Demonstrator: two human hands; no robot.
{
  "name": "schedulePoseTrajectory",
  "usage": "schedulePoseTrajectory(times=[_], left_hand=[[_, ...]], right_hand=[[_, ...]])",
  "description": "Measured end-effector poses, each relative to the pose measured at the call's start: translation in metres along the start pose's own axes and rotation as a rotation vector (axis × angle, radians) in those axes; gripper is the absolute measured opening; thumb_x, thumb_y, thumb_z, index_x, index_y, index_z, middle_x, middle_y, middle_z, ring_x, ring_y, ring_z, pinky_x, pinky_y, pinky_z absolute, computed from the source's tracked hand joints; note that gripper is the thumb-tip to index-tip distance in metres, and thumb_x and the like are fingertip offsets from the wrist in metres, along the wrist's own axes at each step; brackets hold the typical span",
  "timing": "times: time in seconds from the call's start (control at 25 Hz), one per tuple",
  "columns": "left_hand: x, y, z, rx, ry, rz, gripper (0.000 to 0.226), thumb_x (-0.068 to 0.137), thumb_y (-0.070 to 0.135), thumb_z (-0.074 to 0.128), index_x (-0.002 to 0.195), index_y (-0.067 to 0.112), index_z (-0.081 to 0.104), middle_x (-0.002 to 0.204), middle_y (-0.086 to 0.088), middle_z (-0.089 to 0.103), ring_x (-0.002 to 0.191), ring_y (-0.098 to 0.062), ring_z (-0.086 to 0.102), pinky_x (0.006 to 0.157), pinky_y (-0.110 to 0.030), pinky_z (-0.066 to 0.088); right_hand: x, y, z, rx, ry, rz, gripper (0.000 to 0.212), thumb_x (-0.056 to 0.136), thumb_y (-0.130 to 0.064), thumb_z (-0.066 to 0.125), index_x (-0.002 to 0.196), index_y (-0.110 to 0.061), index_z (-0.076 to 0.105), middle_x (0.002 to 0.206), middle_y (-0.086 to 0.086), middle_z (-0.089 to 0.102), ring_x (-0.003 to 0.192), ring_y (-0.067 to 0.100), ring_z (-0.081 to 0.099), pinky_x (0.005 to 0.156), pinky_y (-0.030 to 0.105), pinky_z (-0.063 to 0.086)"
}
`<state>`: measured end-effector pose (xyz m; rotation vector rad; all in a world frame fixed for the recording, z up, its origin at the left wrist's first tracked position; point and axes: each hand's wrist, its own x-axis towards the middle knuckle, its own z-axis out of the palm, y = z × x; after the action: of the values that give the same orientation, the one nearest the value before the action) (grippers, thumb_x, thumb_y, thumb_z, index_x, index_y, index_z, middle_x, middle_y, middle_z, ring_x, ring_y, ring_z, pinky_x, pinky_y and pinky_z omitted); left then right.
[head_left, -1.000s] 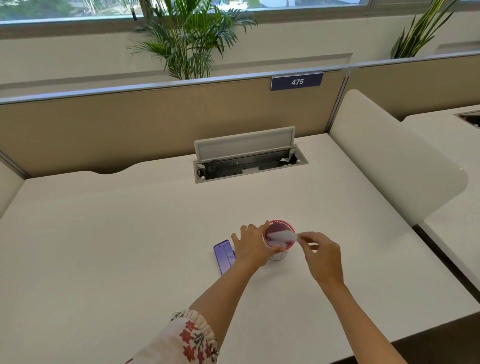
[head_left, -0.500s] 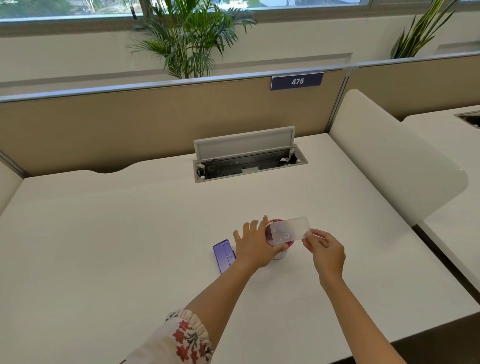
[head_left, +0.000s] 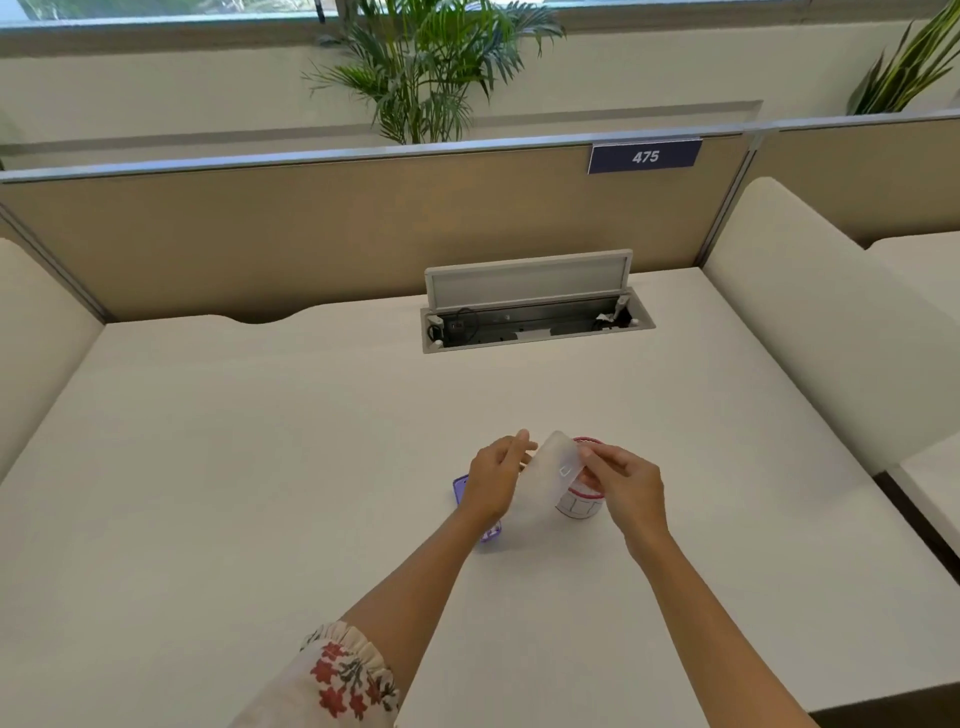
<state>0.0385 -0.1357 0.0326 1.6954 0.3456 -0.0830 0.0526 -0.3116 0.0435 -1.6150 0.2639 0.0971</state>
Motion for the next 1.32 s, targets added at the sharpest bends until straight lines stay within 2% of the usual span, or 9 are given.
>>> schedulePoseTrajectory(times=[0.12,0.32,0.48,0.64,0.76,0.84,1.0,1.2,1.32], left_hand=[[0.000,-0.004,-0.025,-0.135,-0.006,-0.084,0.041,0.099,0.043,0.055,0.095,0.006,0.072,0.092,-0.007,0.071,0.080,-0.017,0.063,0.070,-0.029,0.051],[-0.007,-0.022,-0.061,-0.094,-0.011,-0.126,0.021,0.082,0.033,0.079,0.084,0.016,0.067,0.083,0.003,0.071,0.074,-0.010,0.064,0.058,-0.017,0.049],[-0.011,-0.037,-0.088,-0.200,0.177,-0.211,0.020,0.093,0.021,0.067,0.103,0.005,0.061,0.098,-0.008,0.073,0.081,-0.020,0.068,0.064,-0.030,0.056],[-0.018,-0.048,-0.107,-0.412,0.243,-0.302,0.009,0.094,0.010,0.044,0.100,0.012,0.051,0.093,-0.011,0.076,0.083,-0.027,0.069,0.069,-0.034,0.052],[-0.021,-0.053,-0.113,-0.511,0.309,-0.363,0.011,0.086,0.005,0.039,0.085,0.009,0.049,0.064,-0.013,0.067,0.066,-0.031,0.064,0.066,-0.035,0.050],[-0.022,-0.057,-0.114,-0.588,0.332,-0.409,0.013,0.090,0.000,0.039,0.091,0.006,0.050,0.062,-0.016,0.056,0.059,-0.031,0.058,0.066,-0.040,0.052],[-0.027,-0.067,-0.110,-0.567,0.318,-0.456,0.001,0.089,0.001,0.059,0.090,0.001,0.058,0.069,-0.014,0.051,0.053,-0.028,0.054,0.058,-0.039,0.057],[-0.031,-0.076,-0.100,-0.506,0.314,-0.479,0.010,0.087,0.008,0.069,0.090,0.001,0.063,0.087,-0.015,0.058,0.055,-0.024,0.053,0.054,-0.033,0.052],[-0.030,-0.074,-0.098,-0.529,0.261,-0.498,0.029,0.085,0.025,0.077,0.098,0.001,0.068,0.095,-0.013,0.066,0.061,-0.024,0.057,0.055,-0.033,0.052]], right_hand=[[0.000,-0.005,0.029,-0.015,-0.122,0.009,0.007,0.086,-0.017,0.074,0.090,-0.014,0.079,0.082,-0.001,0.076,0.066,0.007,0.071,0.063,0.014,0.054],[0.001,-0.001,0.071,-0.053,-0.250,0.071,0.007,0.088,-0.020,0.071,0.093,-0.018,0.076,0.085,0.000,0.078,0.075,0.013,0.073,0.068,0.017,0.057],[0.002,0.023,0.092,-0.288,-0.308,0.154,0.028,0.089,-0.027,0.069,0.111,-0.010,0.070,0.109,0.005,0.074,0.091,0.018,0.068,0.088,0.034,0.056],[-0.004,0.052,0.097,-0.701,-0.357,0.202,0.044,0.087,-0.036,0.067,0.124,-0.011,0.060,0.118,0.003,0.065,0.112,0.022,0.061,0.082,0.027,0.039],[-0.010,0.064,0.100,-0.781,-0.360,0.221,0.027,0.086,-0.036,0.066,0.102,-0.014,0.066,0.097,0.002,0.064,0.092,0.023,0.060,0.074,0.027,0.038],[-0.012,0.068,0.102,-0.780,-0.354,0.203,0.029,0.086,-0.035,0.065,0.077,-0.007,0.066,0.077,0.011,0.066,0.078,0.031,0.059,0.067,0.030,0.039],[-0.013,0.067,0.104,-0.764,-0.361,0.174,0.030,0.090,-0.031,0.064,0.081,-0.004,0.076,0.085,0.014,0.076,0.086,0.031,0.069,0.072,0.034,0.050],[-0.013,0.061,0.102,-0.602,-0.365,0.167,0.024,0.091,-0.020,0.066,0.077,-0.002,0.076,0.085,0.013,0.077,0.082,0.030,0.074,0.084,0.045,0.056],[-0.013,0.051,0.098,-0.522,-0.368,0.155,0.023,0.092,-0.019,0.066,0.073,-0.008,0.076,0.080,0.008,0.077,0.071,0.019,0.075,0.081,0.041,0.057]])
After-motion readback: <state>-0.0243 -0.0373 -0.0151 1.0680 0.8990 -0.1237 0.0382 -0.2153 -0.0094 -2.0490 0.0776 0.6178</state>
